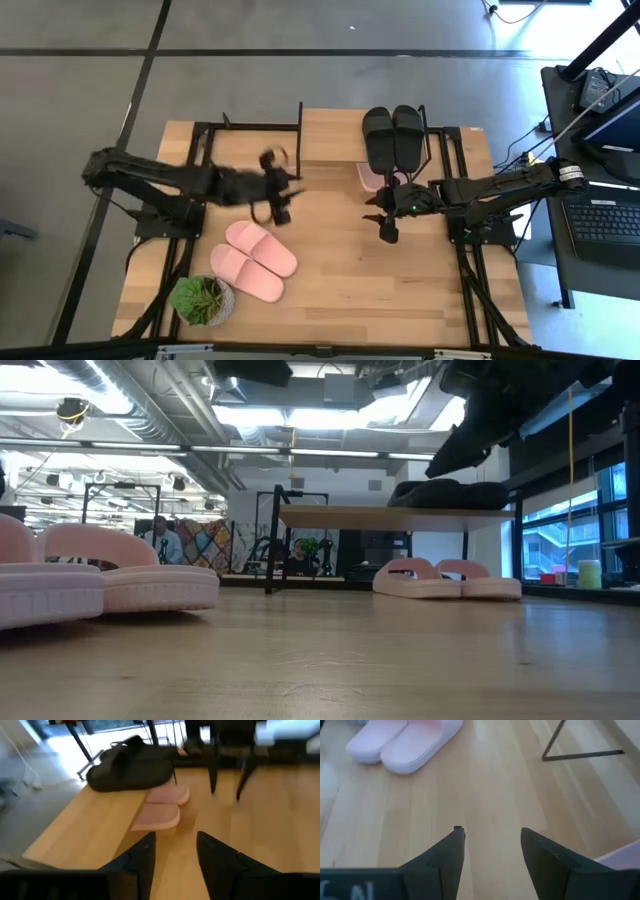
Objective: Pick and place slides into the shelf
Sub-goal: Put the pink slipper under the shelf
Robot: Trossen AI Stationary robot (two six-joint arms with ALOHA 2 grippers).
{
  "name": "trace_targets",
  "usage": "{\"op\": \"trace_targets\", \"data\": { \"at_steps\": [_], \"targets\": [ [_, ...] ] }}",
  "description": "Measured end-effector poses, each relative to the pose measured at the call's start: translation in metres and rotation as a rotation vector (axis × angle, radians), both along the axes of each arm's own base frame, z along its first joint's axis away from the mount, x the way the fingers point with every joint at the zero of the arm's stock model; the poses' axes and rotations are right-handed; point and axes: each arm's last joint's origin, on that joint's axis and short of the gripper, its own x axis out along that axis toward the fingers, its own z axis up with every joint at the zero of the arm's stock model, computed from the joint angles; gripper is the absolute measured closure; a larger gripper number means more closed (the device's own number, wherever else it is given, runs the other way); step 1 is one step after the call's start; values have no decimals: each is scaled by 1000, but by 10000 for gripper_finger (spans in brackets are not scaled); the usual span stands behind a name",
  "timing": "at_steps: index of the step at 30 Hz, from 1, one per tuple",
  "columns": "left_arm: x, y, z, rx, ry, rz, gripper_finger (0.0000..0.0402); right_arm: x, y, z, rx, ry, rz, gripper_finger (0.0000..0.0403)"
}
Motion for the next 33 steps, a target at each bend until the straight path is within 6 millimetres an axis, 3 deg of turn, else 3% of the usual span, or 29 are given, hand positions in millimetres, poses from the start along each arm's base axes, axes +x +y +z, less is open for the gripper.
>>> {"op": "trace_targets", "data": {
  "at_steps": [5, 14, 22, 33],
  "targets": [
    [20, -41, -32, 118, 121, -43, 267, -3, 6, -3, -14, 41, 35, 208],
    [33, -85, -60, -131, 87, -108, 267, -6, 10, -5, -23, 70, 59, 208],
    [35, -88, -61, -198, 56, -66, 258, -5, 10, -5, -44, 72, 75, 208],
    [35, -85, -62, -207, 51, -45, 145, -5, 10, -5, -43, 70, 75, 208]
  ]
}}
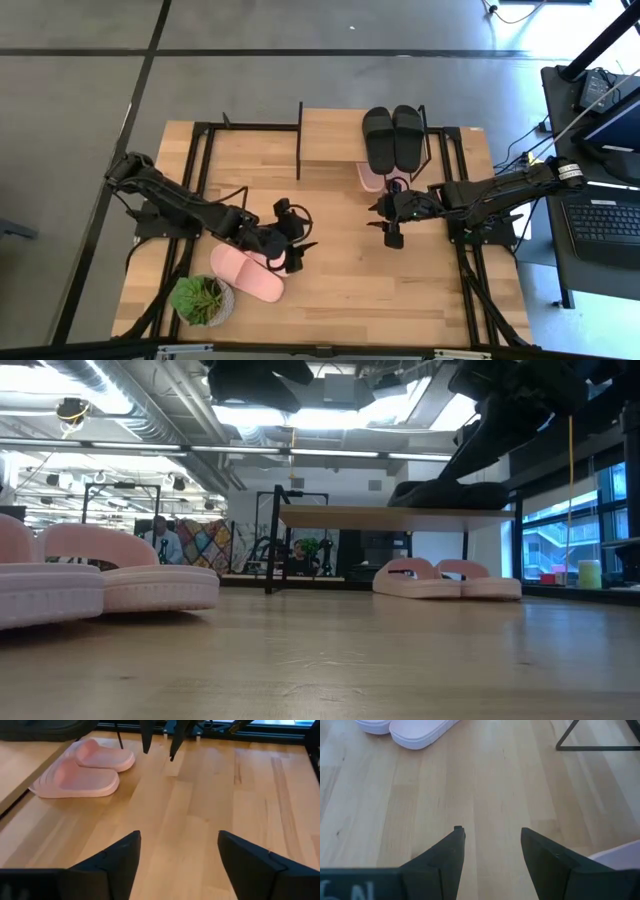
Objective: Pick and place slides into the shelf
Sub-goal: Put the pink slipper under the shelf
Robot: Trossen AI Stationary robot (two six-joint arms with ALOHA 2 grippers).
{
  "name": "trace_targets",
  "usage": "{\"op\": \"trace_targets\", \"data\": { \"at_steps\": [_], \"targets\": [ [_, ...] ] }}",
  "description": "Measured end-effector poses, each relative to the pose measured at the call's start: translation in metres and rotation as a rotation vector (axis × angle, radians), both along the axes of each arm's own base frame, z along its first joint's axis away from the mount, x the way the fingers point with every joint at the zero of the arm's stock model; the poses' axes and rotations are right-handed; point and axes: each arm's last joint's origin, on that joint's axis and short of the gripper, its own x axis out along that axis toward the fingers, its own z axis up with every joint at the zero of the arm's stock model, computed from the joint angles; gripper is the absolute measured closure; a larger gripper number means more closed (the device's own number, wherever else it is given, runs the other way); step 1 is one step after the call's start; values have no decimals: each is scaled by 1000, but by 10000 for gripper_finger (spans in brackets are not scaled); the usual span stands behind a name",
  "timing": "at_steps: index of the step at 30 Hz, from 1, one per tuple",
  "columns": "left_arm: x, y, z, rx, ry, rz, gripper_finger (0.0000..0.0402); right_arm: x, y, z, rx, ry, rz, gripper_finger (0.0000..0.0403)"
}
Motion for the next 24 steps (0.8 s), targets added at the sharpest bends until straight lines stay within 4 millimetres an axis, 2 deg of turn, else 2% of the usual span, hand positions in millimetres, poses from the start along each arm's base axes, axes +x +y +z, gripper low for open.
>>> {"op": "trace_targets", "data": {
  "at_steps": [6, 11, 16, 24],
  "targets": [
    [-2, -2, -2, -11, 20, 2, 139, 0, 0, 0, 1, 0, -1, 208],
    [-20, -3, -17, -64, 185, 90, 139, 0, 0, 0, -8, 0, 6, 208],
    [-36, 4, -28, -162, 334, 238, 139, 0, 0, 0, -20, -5, 15, 208],
    [-36, 0, -59, -247, 591, 280, 139, 2, -1, 2, -54, -22, 42, 208]
  ]
}}
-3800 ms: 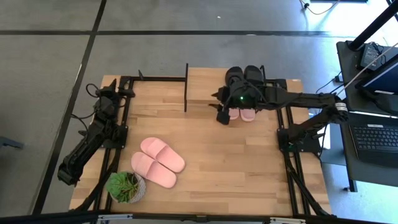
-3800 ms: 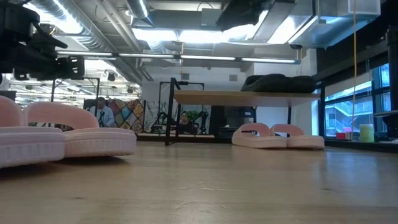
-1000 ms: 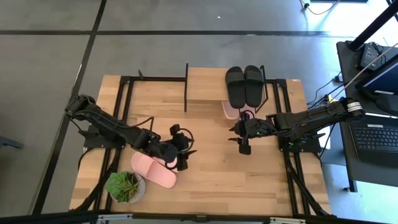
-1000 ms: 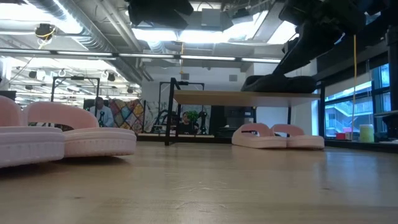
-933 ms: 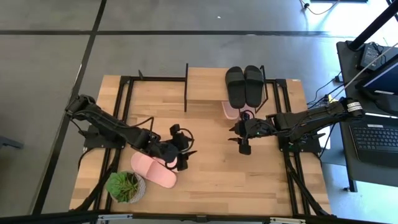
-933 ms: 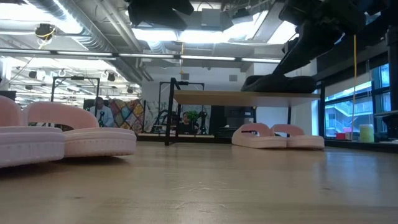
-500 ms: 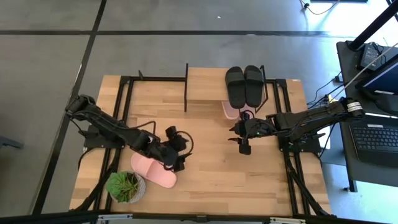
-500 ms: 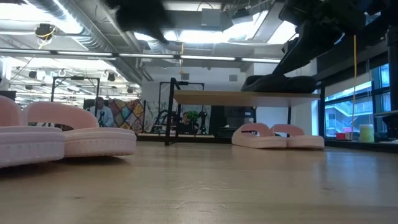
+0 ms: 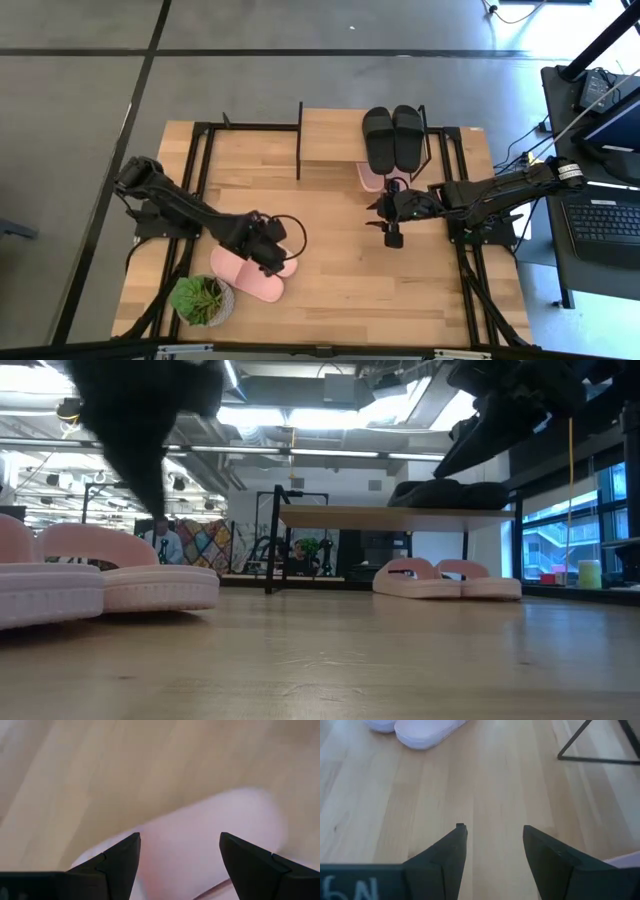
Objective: Pick and place slides into the shelf
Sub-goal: Put the pink slipper under the shelf
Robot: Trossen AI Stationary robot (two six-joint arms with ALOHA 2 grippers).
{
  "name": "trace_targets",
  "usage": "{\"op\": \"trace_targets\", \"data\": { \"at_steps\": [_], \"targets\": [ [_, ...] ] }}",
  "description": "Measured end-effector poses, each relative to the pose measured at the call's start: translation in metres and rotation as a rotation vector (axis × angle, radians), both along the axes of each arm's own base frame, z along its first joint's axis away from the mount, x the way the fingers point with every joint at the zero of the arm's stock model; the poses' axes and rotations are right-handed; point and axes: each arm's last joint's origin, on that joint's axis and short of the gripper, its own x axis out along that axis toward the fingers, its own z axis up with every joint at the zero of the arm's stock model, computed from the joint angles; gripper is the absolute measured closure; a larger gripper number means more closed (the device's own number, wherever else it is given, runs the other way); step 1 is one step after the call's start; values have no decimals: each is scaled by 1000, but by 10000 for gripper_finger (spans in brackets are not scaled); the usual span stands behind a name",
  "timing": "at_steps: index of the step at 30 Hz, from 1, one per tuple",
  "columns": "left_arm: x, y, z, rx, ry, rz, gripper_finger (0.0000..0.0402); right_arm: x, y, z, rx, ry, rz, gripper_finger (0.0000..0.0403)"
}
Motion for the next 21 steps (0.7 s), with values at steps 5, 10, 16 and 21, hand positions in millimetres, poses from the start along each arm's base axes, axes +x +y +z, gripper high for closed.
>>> {"op": "trace_targets", "data": {
  "at_steps": [5, 10, 16, 21],
  "targets": [
    [-1, -1, -21, -6, 150, 47, 139, 2, 0, 2, 2, -23, -1, 208],
    [-1, 0, -25, -1, 169, 82, 139, 2, -1, 2, 2, -23, -3, 208],
    [-1, 1, -24, -12, 170, 108, 139, 2, -2, 2, 2, -22, -7, 208],
    [0, 0, -12, -6, 200, 114, 139, 2, -2, 2, 1, -22, -6, 208]
  ]
}}
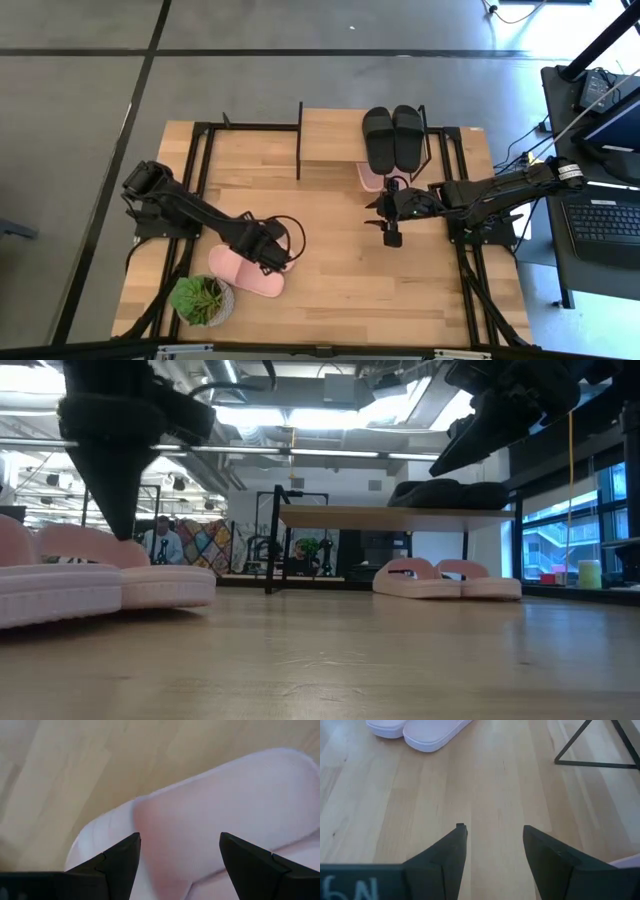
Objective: Pick and place slides into the shelf
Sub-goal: Put the pink slipper under the shelf
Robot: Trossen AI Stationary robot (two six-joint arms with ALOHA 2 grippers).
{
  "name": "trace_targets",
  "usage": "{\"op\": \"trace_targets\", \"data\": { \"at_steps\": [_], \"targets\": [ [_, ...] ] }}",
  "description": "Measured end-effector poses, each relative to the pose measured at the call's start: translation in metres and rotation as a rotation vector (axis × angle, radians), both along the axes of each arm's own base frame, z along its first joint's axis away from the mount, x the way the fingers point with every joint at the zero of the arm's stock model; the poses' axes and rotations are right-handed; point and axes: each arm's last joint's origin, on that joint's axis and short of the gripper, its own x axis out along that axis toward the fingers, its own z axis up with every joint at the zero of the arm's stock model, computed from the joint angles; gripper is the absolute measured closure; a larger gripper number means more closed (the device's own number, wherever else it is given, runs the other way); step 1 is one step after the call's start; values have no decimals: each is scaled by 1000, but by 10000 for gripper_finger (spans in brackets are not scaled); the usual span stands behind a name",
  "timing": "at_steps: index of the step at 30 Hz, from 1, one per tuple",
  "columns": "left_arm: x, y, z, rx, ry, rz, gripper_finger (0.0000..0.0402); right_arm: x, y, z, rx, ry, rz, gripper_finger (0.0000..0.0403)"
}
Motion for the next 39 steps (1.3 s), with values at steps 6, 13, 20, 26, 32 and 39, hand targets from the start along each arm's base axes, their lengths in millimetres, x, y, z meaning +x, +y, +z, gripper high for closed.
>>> {"op": "trace_targets", "data": {
  "at_steps": [6, 13, 20, 26, 32, 39],
  "targets": [
    [-10, 4, 16, 67, 109, 87, 139, 0, 0, 0, -31, 3, 25, 208],
    [-6, 7, 8, 46, 130, 115, 139, 1, -9, 0, -39, 5, -3, 208],
    [-1, 11, -9, 37, 244, 135, 139, 1, -19, 0, -40, 7, -48, 208],
    [0, 10, -14, 46, 271, 149, 139, 2, -21, 0, -41, 8, -55, 208],
    [2, 9, -15, 19, 257, 145, 139, 1, -21, 0, -57, 13, -42, 208],
    [-3, 10, -15, 29, 325, 187, 139, -1, -21, -3, -63, 56, -39, 208]
  ]
}}
